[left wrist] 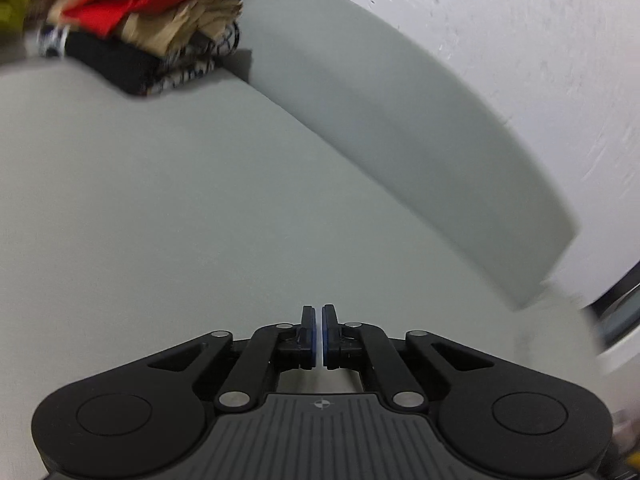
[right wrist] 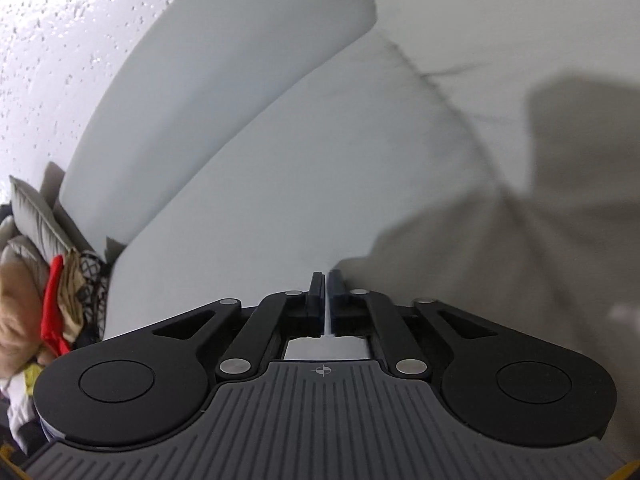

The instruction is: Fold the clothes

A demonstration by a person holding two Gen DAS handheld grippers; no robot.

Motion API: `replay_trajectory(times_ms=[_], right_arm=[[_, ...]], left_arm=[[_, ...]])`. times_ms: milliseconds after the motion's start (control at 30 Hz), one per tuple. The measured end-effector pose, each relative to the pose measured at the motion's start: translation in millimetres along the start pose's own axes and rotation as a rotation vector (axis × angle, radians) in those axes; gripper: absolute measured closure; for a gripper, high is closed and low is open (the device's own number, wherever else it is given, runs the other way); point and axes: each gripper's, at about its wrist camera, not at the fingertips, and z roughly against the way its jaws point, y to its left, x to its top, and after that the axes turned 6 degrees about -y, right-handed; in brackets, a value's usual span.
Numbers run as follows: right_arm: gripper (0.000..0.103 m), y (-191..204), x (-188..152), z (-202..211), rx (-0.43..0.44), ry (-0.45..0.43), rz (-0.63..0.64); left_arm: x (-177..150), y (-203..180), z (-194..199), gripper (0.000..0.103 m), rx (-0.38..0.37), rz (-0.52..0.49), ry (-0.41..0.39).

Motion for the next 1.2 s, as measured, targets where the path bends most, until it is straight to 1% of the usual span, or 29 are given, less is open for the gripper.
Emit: replay_trajectory(times_ms=[33, 67, 100, 133, 200, 233, 300, 367, 400, 433, 500, 567, 600, 633, 667, 733, 800, 867, 900, 967, 1000, 1033, 1067, 1100, 1133, 1200], right_arm=[[0.084, -2, -1, 10, -0.004, -0.004, 0.011], [0.079, -1, -4, 20, -0.014, 0.000, 0.027], [0.065, 0, -7, 32, -0.020, 0.004, 0.046], [0.056, 0, -10, 43, -0.025, 0.008, 0.065], [0.056, 12, -22, 64, -0.006, 0.038, 0.134], [0.056, 12, -25, 79, 0.011, 0.052, 0.177], [0.057, 29, -39, 103, 0.054, 0.060, 0.291], [0.064, 44, -58, 125, 0.106, 0.067, 0.406], [0.070, 49, -68, 136, 0.130, 0.077, 0.460], [0.072, 55, -76, 141, 0.139, 0.090, 0.508], [0.072, 67, -93, 145, 0.141, 0.116, 0.595], [0.071, 73, -110, 140, 0.110, 0.133, 0.647], [0.071, 76, -117, 142, 0.092, 0.126, 0.681], [0.071, 78, -125, 145, 0.073, 0.116, 0.716], [0.071, 80, -130, 152, 0.059, 0.113, 0.746], [0.071, 76, -137, 167, 0.042, 0.133, 0.784], [0.071, 68, -144, 181, 0.029, 0.159, 0.813], [0.069, 57, -146, 194, 0.002, 0.208, 0.795], [0.067, 52, -147, 200, -0.012, 0.233, 0.785], [0.067, 38, -146, 204, -0.002, 0.330, 0.663], [0.066, 31, -144, 208, 0.016, 0.352, 0.606], [0.060, 26, -142, 212, 0.030, 0.354, 0.566], [0.056, 22, -140, 214, 0.036, 0.343, 0.537], [0.047, 19, -137, 216, 0.041, 0.330, 0.509], [0.040, 15, -135, 219, 0.046, 0.316, 0.481], [0.036, 11, -129, 219, 0.049, 0.313, 0.432]], left_arm=[[0, 4, 8, 0.099, -0.045, 0.036, 0.010], [-2, 2, 15, 0.095, -0.090, 0.047, 0.027], [-5, 0, 22, 0.092, -0.133, 0.054, 0.043], [-8, -6, 31, 0.091, -0.165, 0.035, 0.060], [-20, -30, 49, 0.090, -0.212, -0.035, 0.092], [-27, -39, 61, 0.088, -0.218, -0.078, 0.121], [-42, -54, 87, 0.077, -0.191, -0.179, 0.173], [-65, -67, 106, 0.076, -0.141, -0.269, 0.220], [-76, -72, 114, 0.076, -0.119, -0.312, 0.241], [-89, -70, 116, 0.076, -0.112, -0.344, 0.246], [-106, -75, 122, 0.077, -0.093, -0.400, 0.227], [-122, -81, 120, 0.077, -0.069, -0.473, 0.200], [-130, -81, 117, 0.078, -0.047, -0.512, 0.194], [-135, -76, 115, 0.080, -0.022, -0.523, 0.204], [-136, -71, 116, 0.080, -0.012, -0.511, 0.198], [-132, -69, 129, 0.081, 0.012, -0.481, 0.227], [-127, -62, 144, 0.084, 0.027, -0.460, 0.265], [-133, -59, 153, 0.083, 0.005, -0.476, 0.313], [-138, -57, 156, 0.081, -0.018, -0.485, 0.358], [-145, -53, 157, 0.079, -0.057, -0.486, 0.444], [-150, -52, 161, 0.079, -0.062, -0.493, 0.454], [-154, -52, 164, 0.078, -0.067, -0.499, 0.461], [-155, -51, 166, 0.075, -0.069, -0.506, 0.452], [-154, -51, 165, 0.072, -0.074, -0.496, 0.442], [-152, -50, 166, 0.070, -0.080, -0.484, 0.433], [-147, -46, 168, 0.064, -0.112, -0.427, 0.425]])
